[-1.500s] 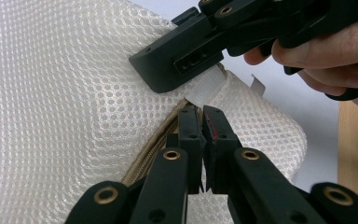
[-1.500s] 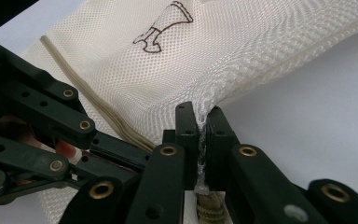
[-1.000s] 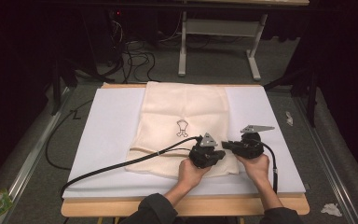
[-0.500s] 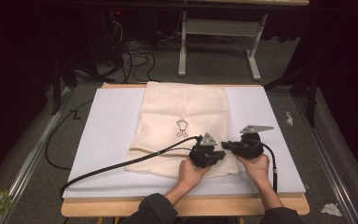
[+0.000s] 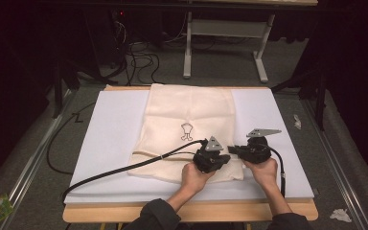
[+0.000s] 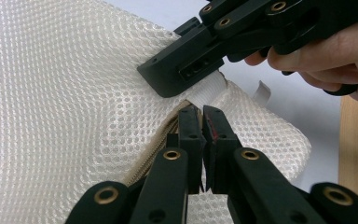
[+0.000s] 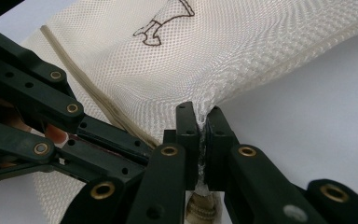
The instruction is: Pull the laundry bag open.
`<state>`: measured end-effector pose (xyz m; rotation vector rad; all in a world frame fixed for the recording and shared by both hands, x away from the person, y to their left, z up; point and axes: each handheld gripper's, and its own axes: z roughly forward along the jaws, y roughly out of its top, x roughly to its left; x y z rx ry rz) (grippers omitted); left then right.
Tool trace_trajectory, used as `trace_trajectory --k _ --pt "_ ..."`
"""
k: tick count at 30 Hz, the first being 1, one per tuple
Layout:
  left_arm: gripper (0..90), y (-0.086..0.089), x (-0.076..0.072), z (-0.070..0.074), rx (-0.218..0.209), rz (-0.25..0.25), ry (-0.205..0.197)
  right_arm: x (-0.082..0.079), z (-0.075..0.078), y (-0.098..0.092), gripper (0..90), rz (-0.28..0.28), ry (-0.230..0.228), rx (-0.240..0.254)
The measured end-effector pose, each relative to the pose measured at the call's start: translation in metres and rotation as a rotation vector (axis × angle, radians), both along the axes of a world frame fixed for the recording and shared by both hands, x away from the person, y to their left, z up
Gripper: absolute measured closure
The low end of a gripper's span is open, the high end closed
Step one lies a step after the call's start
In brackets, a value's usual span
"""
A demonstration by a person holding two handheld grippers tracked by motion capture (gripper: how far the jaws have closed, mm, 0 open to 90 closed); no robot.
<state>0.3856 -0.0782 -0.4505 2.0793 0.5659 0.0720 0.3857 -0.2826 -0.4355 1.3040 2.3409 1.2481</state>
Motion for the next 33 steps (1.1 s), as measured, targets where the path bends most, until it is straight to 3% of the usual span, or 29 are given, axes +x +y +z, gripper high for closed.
trace_trajectory --k 15,33 --pt "87.3 0.004 -0.001 0.002 0.03 0.008 -0.023 0.0 -0.001 -0.004 88.2 -0.006 0.003 0.002" --pt "87.3 0.015 -0.001 0.005 0.014 0.023 -0.022 0.0 -0.001 -0.004 88.3 -0.006 0.003 0.007"
